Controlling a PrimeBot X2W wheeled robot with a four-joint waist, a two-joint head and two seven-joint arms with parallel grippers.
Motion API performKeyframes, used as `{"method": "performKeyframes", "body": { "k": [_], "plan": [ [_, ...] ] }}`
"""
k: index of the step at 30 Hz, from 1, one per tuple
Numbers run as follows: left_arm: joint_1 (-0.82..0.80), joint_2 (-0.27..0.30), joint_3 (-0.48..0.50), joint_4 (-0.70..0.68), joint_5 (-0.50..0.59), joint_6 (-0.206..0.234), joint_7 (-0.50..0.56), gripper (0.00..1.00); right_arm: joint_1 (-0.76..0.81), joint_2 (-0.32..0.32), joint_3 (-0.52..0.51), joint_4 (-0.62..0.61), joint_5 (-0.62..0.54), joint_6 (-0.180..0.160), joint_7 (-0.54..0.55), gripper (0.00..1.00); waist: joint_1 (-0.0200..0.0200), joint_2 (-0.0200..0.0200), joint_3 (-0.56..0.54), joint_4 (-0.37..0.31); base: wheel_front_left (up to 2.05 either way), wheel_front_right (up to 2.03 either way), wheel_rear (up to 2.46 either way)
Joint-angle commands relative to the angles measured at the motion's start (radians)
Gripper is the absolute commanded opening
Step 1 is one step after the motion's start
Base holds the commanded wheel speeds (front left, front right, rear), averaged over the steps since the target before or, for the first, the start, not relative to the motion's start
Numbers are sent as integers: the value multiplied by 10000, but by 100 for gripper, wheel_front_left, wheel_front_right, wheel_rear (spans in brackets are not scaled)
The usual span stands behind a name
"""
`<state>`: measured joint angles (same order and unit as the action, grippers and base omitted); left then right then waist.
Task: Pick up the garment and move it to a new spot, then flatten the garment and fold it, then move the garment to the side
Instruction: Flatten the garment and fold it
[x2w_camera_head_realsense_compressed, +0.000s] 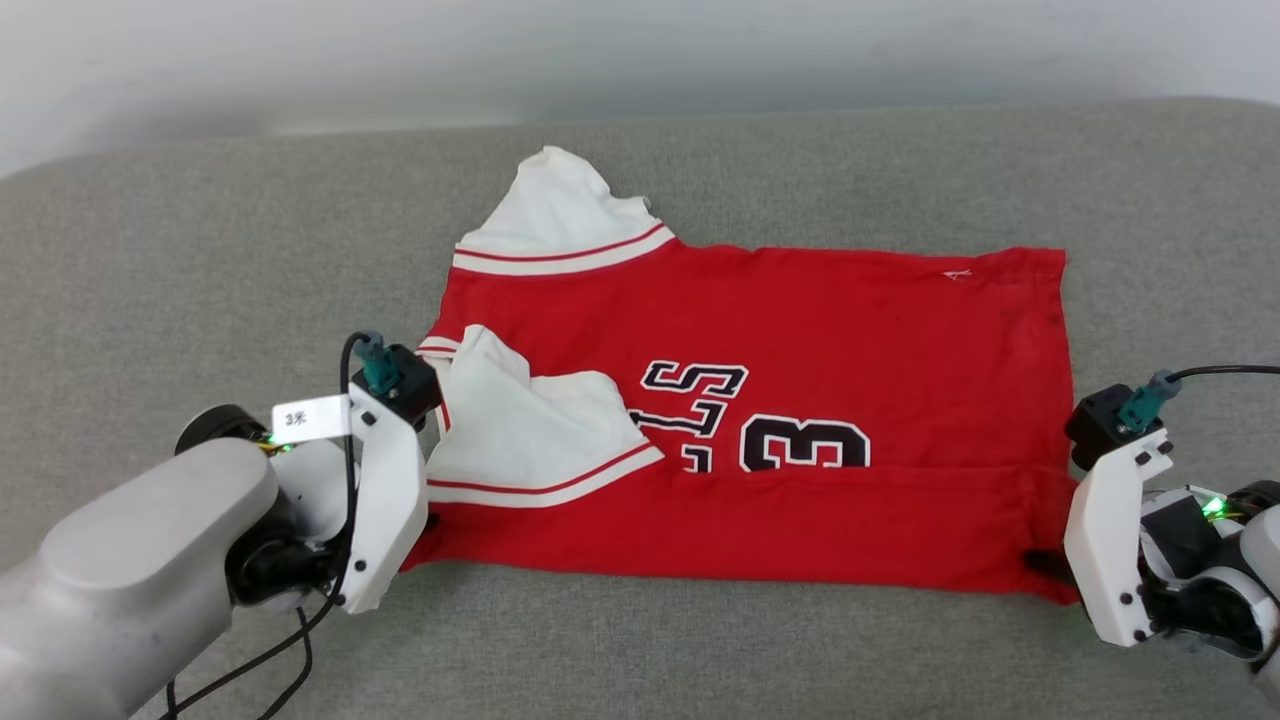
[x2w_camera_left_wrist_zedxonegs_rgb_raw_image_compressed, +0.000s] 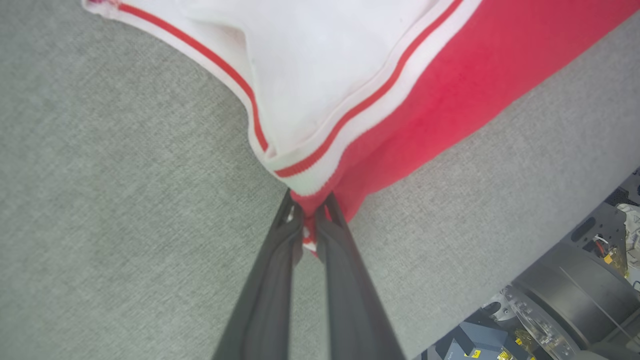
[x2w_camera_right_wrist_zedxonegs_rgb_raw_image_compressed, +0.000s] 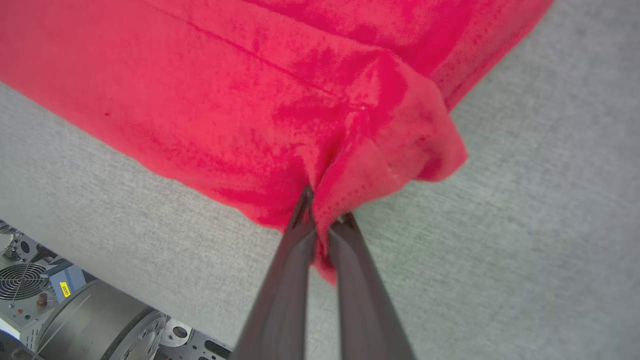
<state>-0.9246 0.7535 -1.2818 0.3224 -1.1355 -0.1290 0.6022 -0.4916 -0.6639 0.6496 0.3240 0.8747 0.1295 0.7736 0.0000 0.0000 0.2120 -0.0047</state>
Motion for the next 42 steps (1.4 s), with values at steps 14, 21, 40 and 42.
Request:
{"method": "performKeyframes", "body": {
  "k": [14,21,40,42],
  "plan": [
    [2073,994,4,-1077,-231,1,-88,0,1637,-1944,26,-1601,821,6,-598,0,0,0,-1309,72,0,0,0],
    [3044,951,7,-956,-399,1,-299,0,2572,-1747,-20,-1336,521,6,-792,0,0,0,-1245,25,0,0,0],
    [1501,1268,1216,-822,667,683,-2133,100,2390,-783,-1818,-2092,-997,10,-4709,100,0,0,-1442,-239,0,0,0],
    [1165,1155,1382,-715,899,802,-2372,100,2407,-504,-2339,-2263,-1398,9,-5373,100,0,0,-1342,-333,0,0,0]
  ]
}}
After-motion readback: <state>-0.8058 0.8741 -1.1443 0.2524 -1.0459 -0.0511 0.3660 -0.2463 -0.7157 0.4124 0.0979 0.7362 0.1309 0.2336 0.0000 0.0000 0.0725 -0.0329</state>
